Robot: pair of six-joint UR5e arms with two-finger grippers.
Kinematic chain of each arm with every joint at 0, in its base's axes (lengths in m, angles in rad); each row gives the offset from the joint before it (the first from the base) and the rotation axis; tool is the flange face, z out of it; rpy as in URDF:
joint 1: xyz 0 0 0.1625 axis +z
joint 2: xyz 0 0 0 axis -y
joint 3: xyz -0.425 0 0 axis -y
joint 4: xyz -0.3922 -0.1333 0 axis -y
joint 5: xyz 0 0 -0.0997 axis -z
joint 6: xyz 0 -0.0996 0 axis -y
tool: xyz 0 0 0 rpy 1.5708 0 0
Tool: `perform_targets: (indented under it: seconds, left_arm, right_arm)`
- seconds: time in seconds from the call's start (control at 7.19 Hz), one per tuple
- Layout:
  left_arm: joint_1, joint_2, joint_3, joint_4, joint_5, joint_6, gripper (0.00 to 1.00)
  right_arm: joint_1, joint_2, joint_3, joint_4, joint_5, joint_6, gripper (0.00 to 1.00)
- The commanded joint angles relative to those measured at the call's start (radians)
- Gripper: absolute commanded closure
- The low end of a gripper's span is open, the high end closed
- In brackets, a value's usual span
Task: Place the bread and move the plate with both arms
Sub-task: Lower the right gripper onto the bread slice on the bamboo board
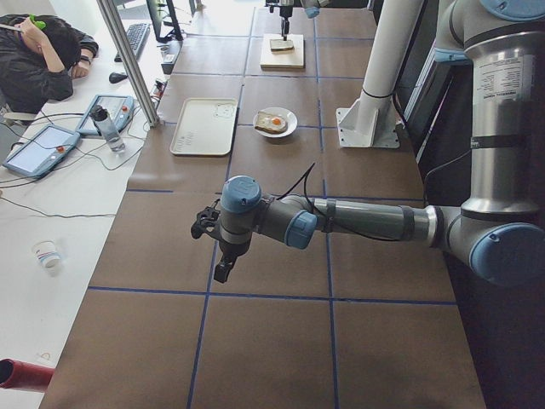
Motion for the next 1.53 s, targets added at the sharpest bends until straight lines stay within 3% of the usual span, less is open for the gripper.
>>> perform_targets:
  seconds: [0.0,0.42,0.56,0.97,1.39]
  left_arm:
    - [-0.002,0.002,0.001,0.000,-0.001,0.000,0.00]
    - [-0.002,0.003,0.004,0.000,-0.060,0.000,0.00]
    - [-0.002,0.003,0.004,0.000,-0.060,0.000,0.00]
    - [-0.002,0.003,0.002,0.000,-0.068,0.000,0.00]
    - [-0.002,0.002,0.001,0.000,-0.068,0.000,0.00]
  right_arm:
    - [-0.009,0.001,-0.012,0.001,-0.017,0.000,0.19]
    - [-0.012,0.001,-0.012,0.001,-0.017,0.002,0.34]
    - [-0.012,0.001,-0.012,0.001,-0.017,0.000,0.45]
    - [-0.013,-0.004,-0.011,0.002,-0.025,-0.009,0.98]
    - [-0.015,-0.008,-0.011,0.001,-0.035,-0.010,1.00]
